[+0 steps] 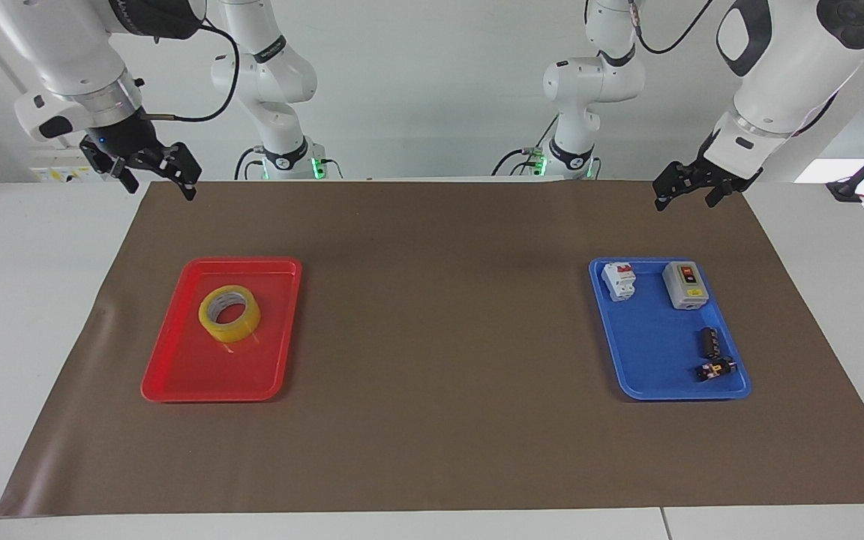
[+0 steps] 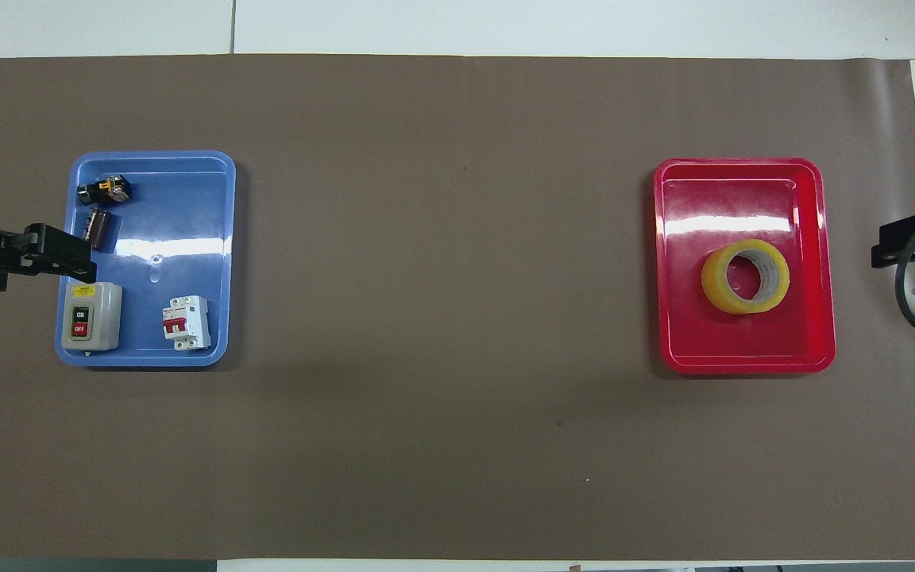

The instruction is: Place and move tape with both arms

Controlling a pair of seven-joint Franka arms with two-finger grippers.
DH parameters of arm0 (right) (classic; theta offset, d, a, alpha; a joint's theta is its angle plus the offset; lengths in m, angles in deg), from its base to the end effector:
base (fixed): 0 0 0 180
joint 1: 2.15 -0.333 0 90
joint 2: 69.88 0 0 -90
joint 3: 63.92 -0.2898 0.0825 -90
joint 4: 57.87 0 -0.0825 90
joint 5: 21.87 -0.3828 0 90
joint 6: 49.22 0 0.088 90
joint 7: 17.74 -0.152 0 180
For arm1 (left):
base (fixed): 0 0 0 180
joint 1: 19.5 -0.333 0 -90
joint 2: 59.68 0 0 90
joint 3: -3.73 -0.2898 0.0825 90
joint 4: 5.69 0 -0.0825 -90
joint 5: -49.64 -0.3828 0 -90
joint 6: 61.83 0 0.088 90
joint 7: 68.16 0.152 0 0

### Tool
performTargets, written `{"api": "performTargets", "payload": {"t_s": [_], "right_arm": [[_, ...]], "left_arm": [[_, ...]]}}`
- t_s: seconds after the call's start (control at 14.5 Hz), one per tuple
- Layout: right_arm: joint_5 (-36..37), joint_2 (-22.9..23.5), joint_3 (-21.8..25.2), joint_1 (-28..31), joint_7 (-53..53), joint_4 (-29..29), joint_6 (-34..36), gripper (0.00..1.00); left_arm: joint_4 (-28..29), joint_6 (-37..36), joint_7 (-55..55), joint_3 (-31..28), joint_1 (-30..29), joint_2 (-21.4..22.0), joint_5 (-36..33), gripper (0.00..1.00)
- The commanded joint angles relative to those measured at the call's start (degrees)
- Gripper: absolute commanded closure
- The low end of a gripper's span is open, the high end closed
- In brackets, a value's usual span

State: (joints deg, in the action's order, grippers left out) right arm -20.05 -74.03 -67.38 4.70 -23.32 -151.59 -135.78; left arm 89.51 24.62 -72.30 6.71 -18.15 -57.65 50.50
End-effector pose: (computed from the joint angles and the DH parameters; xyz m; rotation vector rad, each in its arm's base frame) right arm 0.5222 -0.0350 0.5570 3.0938 -0.2448 -0.0807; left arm 0.5269 -0.0426 0.5255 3.1317 -0.0050 -0.1850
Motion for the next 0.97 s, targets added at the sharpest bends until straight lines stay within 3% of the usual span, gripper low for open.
{"api": "performTargets", "payload": {"t_s": [0.0, 0.55, 0.76, 0.9], "right_arm": [[-1.11, -0.51, -0.15, 0.35, -0.57, -0.59, -0.88, 0.0], [-1.11, -0.51, 0.11, -0.09, -0.48, -0.67, -0.71, 0.0], [-1.02, -0.42, 7.38, -7.62, -0.57, -0.59, -0.8, 0.0], [-1.02, -0.42, 8.46, -8.18, -0.49, -0.59, -0.8, 0.0]], "left_arm": [[1.66, 1.17, 0.45, 0.09, -0.47, 1.39, 0.81, 0.0], [1.75, 1.17, 0.45, 0.09, -0.47, 1.39, 0.81, 0.0], [1.75, 1.17, 0.45, 0.09, -0.47, 1.39, 0.81, 0.0], [1.75, 1.17, 0.45, 0.09, -0.47, 1.39, 0.81, 0.0]]}}
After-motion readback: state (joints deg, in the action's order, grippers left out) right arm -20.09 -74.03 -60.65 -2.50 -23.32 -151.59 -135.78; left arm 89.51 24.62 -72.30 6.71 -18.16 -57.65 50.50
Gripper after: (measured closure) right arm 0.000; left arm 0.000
